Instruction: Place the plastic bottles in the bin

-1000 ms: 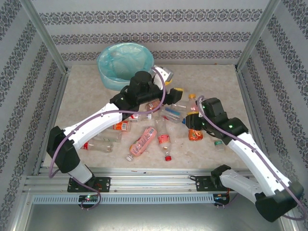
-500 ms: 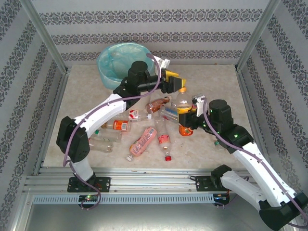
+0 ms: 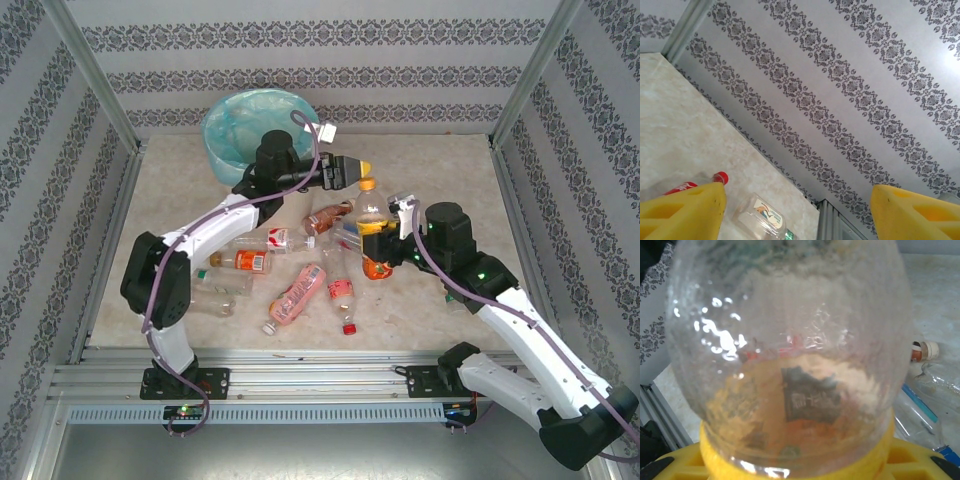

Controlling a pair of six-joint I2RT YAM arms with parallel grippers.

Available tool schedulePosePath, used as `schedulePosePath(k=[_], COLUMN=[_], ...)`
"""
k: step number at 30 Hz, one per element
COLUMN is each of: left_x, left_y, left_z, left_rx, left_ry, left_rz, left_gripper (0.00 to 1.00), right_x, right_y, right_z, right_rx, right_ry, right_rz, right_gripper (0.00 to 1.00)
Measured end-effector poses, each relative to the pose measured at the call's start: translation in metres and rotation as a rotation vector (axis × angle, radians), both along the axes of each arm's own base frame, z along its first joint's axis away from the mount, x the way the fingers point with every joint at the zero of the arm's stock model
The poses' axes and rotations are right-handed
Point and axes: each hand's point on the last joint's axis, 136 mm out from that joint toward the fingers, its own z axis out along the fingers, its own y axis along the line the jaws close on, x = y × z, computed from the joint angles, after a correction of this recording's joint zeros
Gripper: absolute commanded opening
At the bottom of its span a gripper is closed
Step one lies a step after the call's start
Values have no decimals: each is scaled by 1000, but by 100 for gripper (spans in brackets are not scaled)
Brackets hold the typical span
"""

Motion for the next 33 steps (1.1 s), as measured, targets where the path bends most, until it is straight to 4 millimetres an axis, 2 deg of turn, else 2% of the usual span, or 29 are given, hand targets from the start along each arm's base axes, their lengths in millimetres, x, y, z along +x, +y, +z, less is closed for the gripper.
schedulePosePath(k=[4, 8, 12, 16, 20, 27, 33], left_x=[-5, -10, -14, -15, -17, -25, -30], left_y=[15, 19, 19, 18, 19, 16, 15], left_z=[17, 24, 14, 0, 1, 2, 4], left_rx=[-16, -28, -18, 12, 17, 19, 14], left_ry=[-31, -50, -29, -2, -15, -16, -17], left_rz=[20, 6, -11, -14, -14, -51, -80], left_gripper=[77, 76, 74, 70, 61, 66, 42], right_x=[2, 7, 16, 23, 25, 28, 29], right_y=[-2, 0, 5, 11, 14, 23, 27], right_z=[-6, -16, -24, -18, -19, -12, -10], right_rx=[-18, -36, -53, -48, -51, -37, -34], right_ry=[15, 45, 76, 77, 91, 84, 85], right_rz=[-16, -18, -17, -9, 2, 28, 38], right_gripper=[46, 44, 44, 44, 44, 44, 44])
